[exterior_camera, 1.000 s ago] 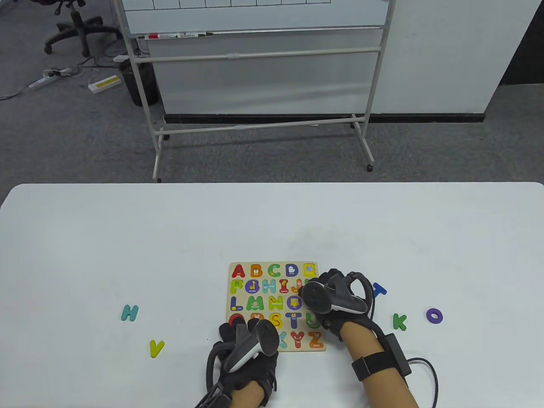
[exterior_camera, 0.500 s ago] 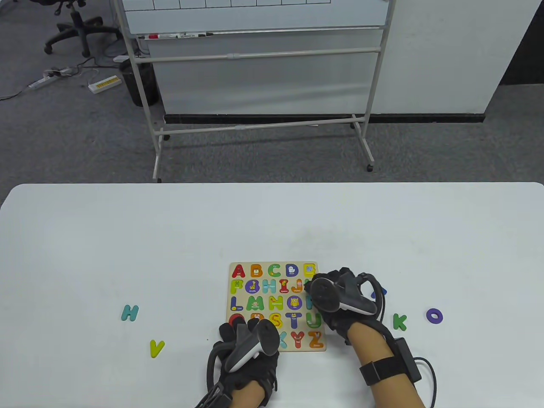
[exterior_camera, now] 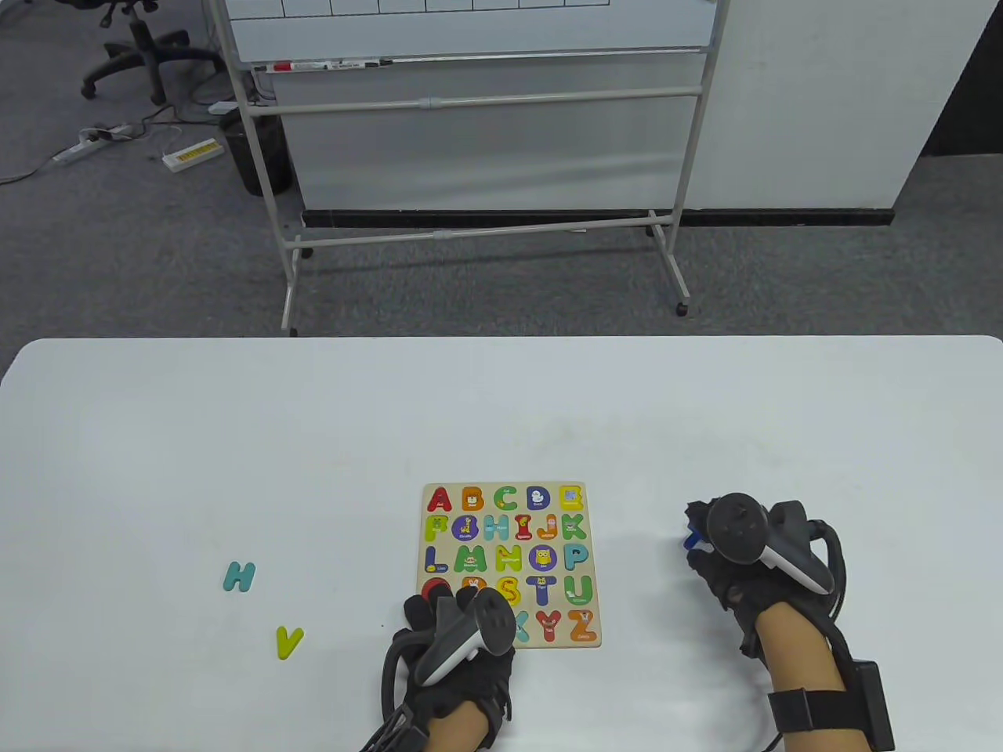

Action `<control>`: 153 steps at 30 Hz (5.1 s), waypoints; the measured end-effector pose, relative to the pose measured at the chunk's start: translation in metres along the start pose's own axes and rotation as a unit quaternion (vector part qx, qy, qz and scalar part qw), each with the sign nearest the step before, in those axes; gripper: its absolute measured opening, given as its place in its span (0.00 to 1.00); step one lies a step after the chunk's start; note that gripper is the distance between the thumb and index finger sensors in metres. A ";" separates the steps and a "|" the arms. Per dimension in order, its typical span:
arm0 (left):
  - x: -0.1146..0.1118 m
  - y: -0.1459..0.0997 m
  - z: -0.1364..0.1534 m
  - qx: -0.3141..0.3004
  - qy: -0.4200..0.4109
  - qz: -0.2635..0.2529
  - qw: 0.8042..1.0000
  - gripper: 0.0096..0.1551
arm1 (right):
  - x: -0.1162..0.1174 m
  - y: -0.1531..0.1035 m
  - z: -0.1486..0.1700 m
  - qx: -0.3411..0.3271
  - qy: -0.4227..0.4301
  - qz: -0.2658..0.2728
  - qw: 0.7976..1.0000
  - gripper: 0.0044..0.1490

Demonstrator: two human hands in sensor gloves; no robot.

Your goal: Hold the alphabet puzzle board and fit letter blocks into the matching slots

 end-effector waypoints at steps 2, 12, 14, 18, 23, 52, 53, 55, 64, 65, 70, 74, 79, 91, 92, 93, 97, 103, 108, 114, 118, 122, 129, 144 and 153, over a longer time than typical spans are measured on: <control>0.000 0.000 0.000 0.000 0.001 0.000 1.000 0.50 | 0.015 0.000 0.006 0.013 -0.009 -0.032 0.999 0.42; 0.000 0.000 0.000 0.000 0.000 0.001 1.000 0.50 | 0.039 -0.006 0.020 0.024 -0.065 -0.074 0.995 0.43; 0.000 0.001 0.000 0.000 0.000 0.001 1.000 0.50 | 0.042 -0.007 0.022 0.025 -0.069 -0.079 0.994 0.44; 0.000 0.001 0.000 0.000 -0.001 0.001 1.000 0.50 | 0.046 -0.010 0.024 0.020 -0.060 -0.073 0.995 0.42; 0.000 0.001 0.000 -0.001 -0.002 0.001 1.000 0.51 | 0.047 -0.011 0.024 0.011 -0.070 -0.040 0.997 0.39; -0.002 0.001 0.001 0.000 -0.004 0.001 1.000 0.50 | 0.017 0.014 -0.050 -0.081 -0.013 0.038 0.996 0.38; -0.002 0.001 0.001 0.000 -0.005 0.000 1.000 0.50 | 0.017 0.017 -0.055 -0.086 -0.011 0.038 0.996 0.38; -0.002 0.001 0.000 0.001 -0.005 0.000 1.000 0.50 | 0.017 0.024 -0.066 -0.095 -0.006 0.037 0.995 0.38; -0.002 0.001 0.000 0.002 -0.001 0.001 1.000 0.51 | 0.023 0.054 -0.108 -0.136 0.000 0.027 0.990 0.38; -0.002 0.001 0.000 0.002 0.000 0.001 1.000 0.51 | 0.026 0.058 -0.112 -0.139 0.002 0.023 0.990 0.38; -0.002 0.001 0.000 0.002 0.001 0.002 1.000 0.51 | 0.037 0.076 -0.127 -0.148 0.009 0.006 0.989 0.38; -0.002 0.001 0.000 0.001 0.000 0.003 1.000 0.51 | 0.040 0.085 -0.135 -0.154 0.009 0.003 0.988 0.38; -0.002 0.001 0.000 0.001 -0.001 0.006 1.000 0.51 | 0.045 0.091 -0.140 -0.156 0.005 -0.003 0.988 0.37; -0.002 0.002 0.000 0.000 -0.004 0.010 1.000 0.51 | 0.049 0.094 -0.138 -0.157 0.005 -0.002 0.988 0.35; -0.002 0.002 0.000 0.000 -0.004 0.010 1.000 0.51 | 0.049 0.094 -0.138 -0.157 0.006 -0.001 0.988 0.35; -0.002 0.002 0.000 0.000 -0.004 0.010 1.000 0.51 | 0.049 0.093 -0.138 -0.158 0.006 0.000 0.987 0.35; -0.002 0.002 0.000 0.000 -0.004 0.010 1.000 0.51 | 0.049 0.092 -0.139 -0.164 0.011 0.007 0.986 0.33; -0.002 0.002 0.000 0.000 -0.003 0.010 1.000 0.51 | 0.049 0.092 -0.139 -0.164 0.009 0.012 0.986 0.32; -0.002 0.002 0.000 -0.001 -0.004 0.010 1.000 0.51 | 0.049 0.092 -0.139 -0.158 0.013 0.013 0.987 0.29; -0.003 0.002 0.001 -0.001 -0.006 0.009 1.000 0.51 | 0.049 0.093 -0.138 -0.141 0.031 0.007 0.990 0.28; -0.003 0.002 0.001 -0.001 -0.006 0.010 1.000 0.51 | 0.048 0.092 -0.137 -0.136 0.045 -0.013 0.990 0.28; -0.002 0.002 0.001 -0.001 -0.006 0.010 1.000 0.51 | 0.043 0.090 -0.132 -0.139 0.058 -0.029 0.988 0.32; -0.002 0.002 0.001 -0.002 -0.006 0.011 1.000 0.51 | 0.012 0.074 -0.106 -0.121 0.062 0.034 0.990 0.36; -0.003 0.002 0.001 -0.002 -0.007 0.010 1.000 0.51 | 0.007 0.031 0.018 0.074 0.015 0.026 0.997 0.46; -0.003 0.002 0.001 -0.002 -0.008 0.010 1.000 0.51 | 0.024 0.010 0.065 0.195 -0.030 -0.049 0.979 0.50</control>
Point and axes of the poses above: the tracker on the back of each hand, its own z axis roughly to the little-finger side, its own y axis roughly from the wrist to the fingertips, x = y × z, the point moved 2 cm from there along y, roughly from the wrist to the fingertips, and after that the axes turned 1 degree about -y, right-handed, at the moved point
